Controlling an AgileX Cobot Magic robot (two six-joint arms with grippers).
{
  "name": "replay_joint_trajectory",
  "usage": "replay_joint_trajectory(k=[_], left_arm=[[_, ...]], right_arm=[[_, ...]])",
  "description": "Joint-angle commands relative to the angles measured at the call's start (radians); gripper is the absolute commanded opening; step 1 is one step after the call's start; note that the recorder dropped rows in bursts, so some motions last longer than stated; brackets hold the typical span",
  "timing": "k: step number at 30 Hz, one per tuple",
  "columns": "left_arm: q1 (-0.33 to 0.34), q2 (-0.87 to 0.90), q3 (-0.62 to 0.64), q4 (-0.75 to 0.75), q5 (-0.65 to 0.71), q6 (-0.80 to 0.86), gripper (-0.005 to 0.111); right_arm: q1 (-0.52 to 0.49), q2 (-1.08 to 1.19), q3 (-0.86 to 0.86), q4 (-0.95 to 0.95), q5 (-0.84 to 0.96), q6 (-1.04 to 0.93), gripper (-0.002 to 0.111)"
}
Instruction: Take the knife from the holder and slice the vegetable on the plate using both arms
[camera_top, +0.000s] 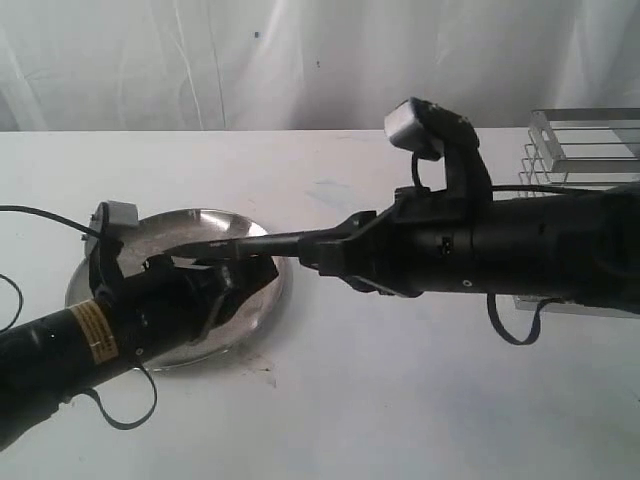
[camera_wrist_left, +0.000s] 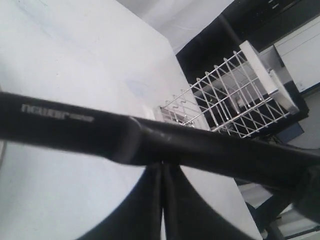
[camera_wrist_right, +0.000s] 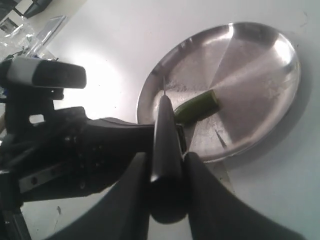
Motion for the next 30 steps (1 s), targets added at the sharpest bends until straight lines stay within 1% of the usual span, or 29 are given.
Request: replay_joint_trajectory(k=[1, 8, 15, 25, 30], left_arm=[[0.000, 0.001, 0.007, -0.025, -0.034, 0.021, 0.000], [0.000, 0.001, 0.007, -0.025, -0.034, 0.051, 0.000], [0.000, 0.001, 0.007, -0.025, -0.034, 0.067, 0.000], [0.000, 0.001, 0.007, 0.029, -0.034, 0.128, 0.000], [0.000, 0.001, 0.007, 0.011, -0.034, 0.128, 0.000]], right_arm=[[-0.001, 0.043, -0.004, -0.032, 0.062, -0.013, 0.000], [-0.001, 0.099, -0.004, -0.085, 0.092, -0.013, 0.000], [-0.001, 0.155, -0.004, -0.087, 0.095, -0.013, 0.000], [-0.001, 0.207, -0.004, -0.087, 0.095, -0.017, 0.000], [-0.001, 0.207, -0.004, -0.058, 0.042, -0.047, 0.000]])
